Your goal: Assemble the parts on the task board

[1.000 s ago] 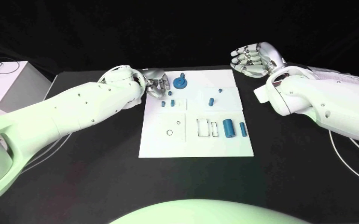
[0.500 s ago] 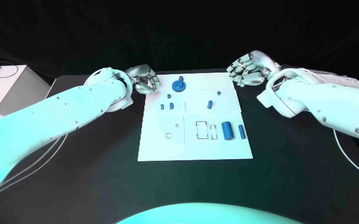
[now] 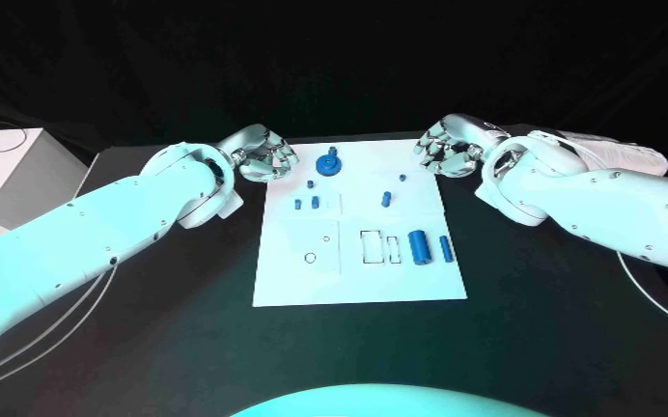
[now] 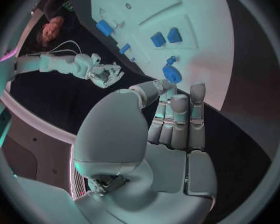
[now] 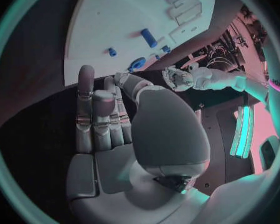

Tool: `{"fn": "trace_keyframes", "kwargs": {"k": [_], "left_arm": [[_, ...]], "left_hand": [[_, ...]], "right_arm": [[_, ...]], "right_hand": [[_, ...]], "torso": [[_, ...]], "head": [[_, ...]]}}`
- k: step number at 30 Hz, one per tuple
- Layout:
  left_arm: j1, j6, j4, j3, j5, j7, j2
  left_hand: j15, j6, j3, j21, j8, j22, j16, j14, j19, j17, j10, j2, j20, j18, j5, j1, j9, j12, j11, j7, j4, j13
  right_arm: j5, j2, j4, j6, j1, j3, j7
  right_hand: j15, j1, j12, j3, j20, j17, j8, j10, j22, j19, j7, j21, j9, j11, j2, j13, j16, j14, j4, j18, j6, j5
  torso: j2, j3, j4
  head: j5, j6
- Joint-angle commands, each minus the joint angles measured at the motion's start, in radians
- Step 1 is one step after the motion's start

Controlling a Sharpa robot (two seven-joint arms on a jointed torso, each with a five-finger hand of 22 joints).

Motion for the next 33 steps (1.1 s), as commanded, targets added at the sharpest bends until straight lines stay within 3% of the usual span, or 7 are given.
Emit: {"fn": "trace_keyframes", "kwargs": {"k": [1, 4, 9, 12, 17, 23, 33], "left_arm": [[-0.033, -0.064, 0.036, 0.031, 0.323, 0.104, -0.020], [-0.067, -0.042, 0.063, 0.063, 0.541, 0.162, -0.043], [-0.107, -0.004, 0.102, 0.093, 0.844, 0.248, -0.075], [-0.125, 0.011, 0.122, 0.104, 0.933, 0.280, -0.091], [-0.149, 0.026, 0.151, 0.125, 0.990, 0.299, -0.108], [-0.164, 0.036, 0.174, 0.139, 1.011, 0.301, -0.116], [-0.168, 0.017, 0.191, 0.144, 1.030, 0.322, -0.118]], "left_hand": [[0.010, 0.003, 0.011, -0.034, 0.005, -0.024, -0.084, -0.082, -0.037, -0.131, -0.038, 0.009, 0.008, 0.007, 0.002, -0.009, -0.002, -0.011, 0.014, 0.008, 0.005, -0.013], [0.020, 0.000, -0.002, -0.070, 0.008, -0.044, -0.141, -0.116, -0.064, -0.161, -0.056, 0.011, 0.019, 0.007, 0.000, -0.028, -0.001, -0.023, 0.023, 0.014, 0.020, -0.034], [0.025, -0.008, -0.070, -0.141, 0.014, -0.096, -0.169, -0.122, -0.063, -0.180, -0.039, 0.008, 0.029, 0.008, -0.003, -0.067, 0.004, -0.020, 0.021, 0.011, 0.063, -0.052], [0.025, -0.011, -0.096, -0.170, 0.015, -0.119, -0.176, -0.127, -0.056, -0.184, -0.032, -0.002, 0.030, 0.007, -0.005, -0.081, 0.006, -0.023, 0.020, 0.009, 0.081, -0.060], [0.025, -0.013, -0.110, -0.197, 0.017, -0.140, -0.184, -0.131, -0.046, -0.188, -0.029, -0.003, 0.031, 0.007, -0.004, -0.077, 0.007, -0.027, 0.020, 0.009, 0.090, -0.068], [0.028, -0.022, -0.119, -0.213, 0.013, -0.153, -0.189, -0.134, -0.038, -0.192, -0.029, -0.005, 0.031, 0.007, -0.004, -0.073, 0.005, -0.031, 0.023, 0.015, 0.096, -0.074], [0.030, -0.025, -0.124, -0.223, 0.012, -0.162, -0.193, -0.136, -0.034, -0.193, -0.029, -0.004, 0.033, 0.007, -0.003, -0.072, 0.004, -0.032, 0.026, 0.017, 0.101, -0.077]], "right_arm": [[-0.194, 0.013, -0.002, 0.063, -0.003, 0.000, -0.104], [-0.245, 0.027, -0.009, 0.069, -0.008, -0.001, -0.136], [-0.292, 0.053, -0.026, 0.053, -0.016, -0.002, -0.175], [-0.301, 0.068, -0.039, 0.051, -0.019, -0.003, -0.188], [-0.306, 0.090, -0.058, 0.062, -0.024, -0.004, -0.194], [-0.292, 0.115, -0.075, 0.083, -0.038, -0.005, -0.184], [-0.287, 0.135, -0.086, 0.093, -0.052, -0.006, -0.176]], "right_hand": [[0.007, -0.007, -0.024, 0.009, 0.003, 0.053, -0.008, -0.022, 0.009, 0.012, 0.000, 0.008, -0.001, 0.005, -0.010, -0.007, 0.064, 0.030, 0.012, 0.002, -0.004, -0.012], [0.012, -0.014, -0.055, 0.020, 0.008, 0.089, -0.008, -0.052, 0.015, 0.017, 0.002, 0.013, 0.000, 0.013, -0.021, -0.019, 0.112, 0.031, 0.023, 0.002, -0.007, -0.024], [0.027, -0.011, -0.082, 0.039, 0.016, 0.141, -0.007, -0.112, 0.027, 0.023, 0.011, 0.020, 0.004, 0.030, -0.037, -0.046, 0.183, 0.030, 0.036, 0.003, -0.011, -0.041], [0.029, -0.008, -0.077, 0.045, 0.019, 0.184, -0.006, -0.123, 0.032, 0.027, 0.013, 0.025, 0.005, 0.032, -0.037, -0.054, 0.234, 0.037, 0.040, 0.003, -0.012, -0.058], [0.031, -0.007, -0.077, 0.049, 0.021, 0.219, -0.006, -0.134, 0.069, 0.046, 0.014, 0.058, 0.006, 0.035, -0.039, -0.063, 0.273, 0.042, 0.044, -0.002, -0.014, -0.063], [0.033, -0.006, -0.077, 0.052, 0.023, 0.241, -0.005, -0.143, 0.095, 0.059, 0.015, 0.082, 0.007, 0.036, -0.041, -0.071, 0.301, 0.044, 0.047, -0.005, -0.014, -0.065], [0.034, -0.004, -0.077, 0.053, 0.025, 0.263, -0.007, -0.151, 0.121, 0.069, 0.017, 0.105, 0.007, 0.038, -0.043, -0.078, 0.326, 0.047, 0.048, -0.010, -0.017, -0.065]], "torso": [[0.001, 0.0017, 0.0007], [0.001, -0.0006, 0.0049], [0.001, -0.0022, 0.0075], [0.000, -0.0027, 0.0049], [0.000, -0.0042, 0.0039], [0.000, -0.0026, 0.0032], [0.000, -0.0022, 0.0016]], "head": [[-0.014, 0.005], [-0.023, 0.007], [-0.032, 0.010], [-0.033, 0.011], [-0.044, 0.012], [-0.056, 0.011], [-0.063, 0.014]]}}
